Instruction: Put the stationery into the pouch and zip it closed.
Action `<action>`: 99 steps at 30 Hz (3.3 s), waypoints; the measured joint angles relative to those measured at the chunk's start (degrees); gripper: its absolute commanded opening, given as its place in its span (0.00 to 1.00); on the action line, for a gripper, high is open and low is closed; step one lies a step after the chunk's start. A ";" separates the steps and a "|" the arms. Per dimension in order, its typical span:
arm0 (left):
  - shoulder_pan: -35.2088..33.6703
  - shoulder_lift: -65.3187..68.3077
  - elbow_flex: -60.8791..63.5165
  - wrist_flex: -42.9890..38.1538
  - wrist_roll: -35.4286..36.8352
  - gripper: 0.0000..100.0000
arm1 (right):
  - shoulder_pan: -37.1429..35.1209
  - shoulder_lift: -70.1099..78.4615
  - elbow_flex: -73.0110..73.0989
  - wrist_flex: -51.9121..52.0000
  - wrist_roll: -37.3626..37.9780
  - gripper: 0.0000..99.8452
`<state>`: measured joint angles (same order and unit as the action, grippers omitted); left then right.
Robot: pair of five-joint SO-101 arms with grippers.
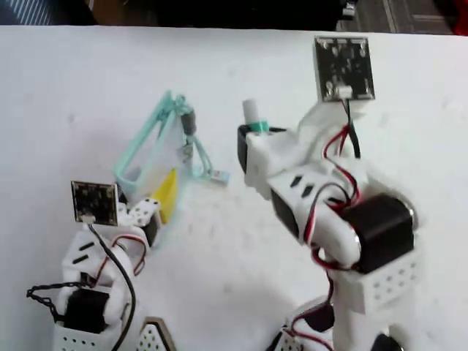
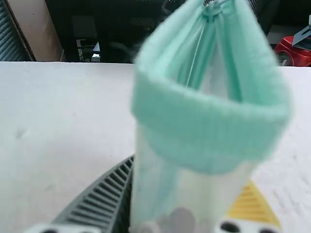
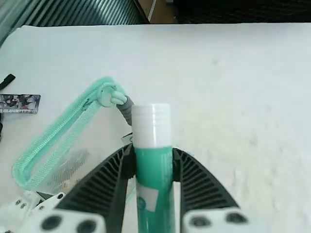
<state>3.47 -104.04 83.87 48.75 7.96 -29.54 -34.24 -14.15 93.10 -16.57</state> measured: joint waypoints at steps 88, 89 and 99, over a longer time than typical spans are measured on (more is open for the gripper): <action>-2.20 0.35 0.00 1.05 0.35 0.03 | 0.35 -18.20 45.71 -48.62 11.08 0.04; -2.20 0.35 0.00 1.05 0.35 0.03 | 0.53 -17.67 46.77 -48.26 11.08 0.04; -2.20 0.35 0.00 1.05 0.35 0.03 | 0.70 -15.56 57.58 -47.12 16.09 0.05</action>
<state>1.27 -103.69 83.87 49.80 8.31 -28.84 -49.80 43.43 45.98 -0.48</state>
